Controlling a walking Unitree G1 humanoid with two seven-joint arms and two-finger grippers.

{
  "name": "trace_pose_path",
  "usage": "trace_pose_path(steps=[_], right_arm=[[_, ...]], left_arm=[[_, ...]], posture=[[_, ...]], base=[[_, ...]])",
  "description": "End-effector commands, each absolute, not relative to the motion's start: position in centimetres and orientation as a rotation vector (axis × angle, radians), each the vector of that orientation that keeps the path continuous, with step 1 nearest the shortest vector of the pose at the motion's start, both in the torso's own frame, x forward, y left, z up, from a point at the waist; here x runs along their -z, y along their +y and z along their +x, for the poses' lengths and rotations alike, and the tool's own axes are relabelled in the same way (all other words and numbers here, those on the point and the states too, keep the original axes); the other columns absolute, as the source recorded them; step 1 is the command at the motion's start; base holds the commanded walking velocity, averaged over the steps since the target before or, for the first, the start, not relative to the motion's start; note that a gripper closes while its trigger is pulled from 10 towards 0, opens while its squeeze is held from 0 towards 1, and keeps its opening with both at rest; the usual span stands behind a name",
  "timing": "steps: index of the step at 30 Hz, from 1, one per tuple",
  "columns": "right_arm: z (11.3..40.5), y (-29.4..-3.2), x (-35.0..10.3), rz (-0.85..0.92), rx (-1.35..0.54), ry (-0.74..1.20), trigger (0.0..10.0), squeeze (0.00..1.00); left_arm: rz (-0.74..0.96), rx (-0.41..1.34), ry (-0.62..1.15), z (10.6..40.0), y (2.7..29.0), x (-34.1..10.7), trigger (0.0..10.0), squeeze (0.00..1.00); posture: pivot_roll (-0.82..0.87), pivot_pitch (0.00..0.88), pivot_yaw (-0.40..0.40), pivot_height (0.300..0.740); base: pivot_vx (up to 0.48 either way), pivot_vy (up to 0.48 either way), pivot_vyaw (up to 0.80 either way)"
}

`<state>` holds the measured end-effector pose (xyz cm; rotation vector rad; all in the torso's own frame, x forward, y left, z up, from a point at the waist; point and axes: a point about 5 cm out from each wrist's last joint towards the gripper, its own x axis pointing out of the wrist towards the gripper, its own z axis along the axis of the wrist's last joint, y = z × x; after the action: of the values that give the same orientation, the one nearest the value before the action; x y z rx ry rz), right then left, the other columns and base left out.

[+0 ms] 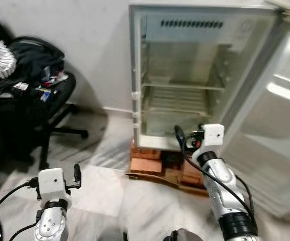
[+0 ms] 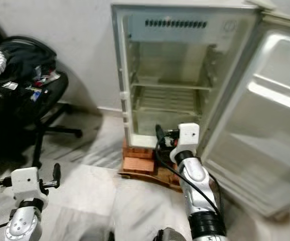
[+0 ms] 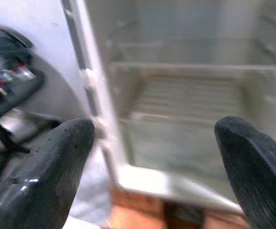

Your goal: Restocking fridge

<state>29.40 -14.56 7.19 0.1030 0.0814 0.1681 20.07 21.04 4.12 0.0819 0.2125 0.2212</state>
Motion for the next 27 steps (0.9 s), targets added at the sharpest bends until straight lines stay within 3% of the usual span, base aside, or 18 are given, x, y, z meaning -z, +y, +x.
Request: trace_pose_path(steps=[1, 13, 27], right_arm=[[29.5, -14.6, -7.8, 0.085, -0.158, 0.064, 10.0, 0.0], [28.9, -14.7, -7.5, 0.063, -0.138, 0.081, 10.0, 0.0], [29.4, -14.1, -8.0, 0.066, -0.163, 0.074, 10.0, 0.0]], left_arm=[[0.089, -0.206, 0.208, 20.2, 20.9, -4.2, 10.0, 0.0], [0.087, -0.139, 0.176, 20.2, 20.5, -4.6, 10.0, 0.0], [0.089, -0.136, 0.176, 20.3, 20.7, -4.5, 10.0, 0.0]], posture=[[0.05, 0.055, -0.01, 0.735], [0.05, 0.061, -0.002, 0.735], [0.05, 0.061, -0.005, 0.735]], base=[[-0.27, 0.0, 0.0], [-0.023, 0.0, 0.0], [0.035, -0.405, 0.0]])
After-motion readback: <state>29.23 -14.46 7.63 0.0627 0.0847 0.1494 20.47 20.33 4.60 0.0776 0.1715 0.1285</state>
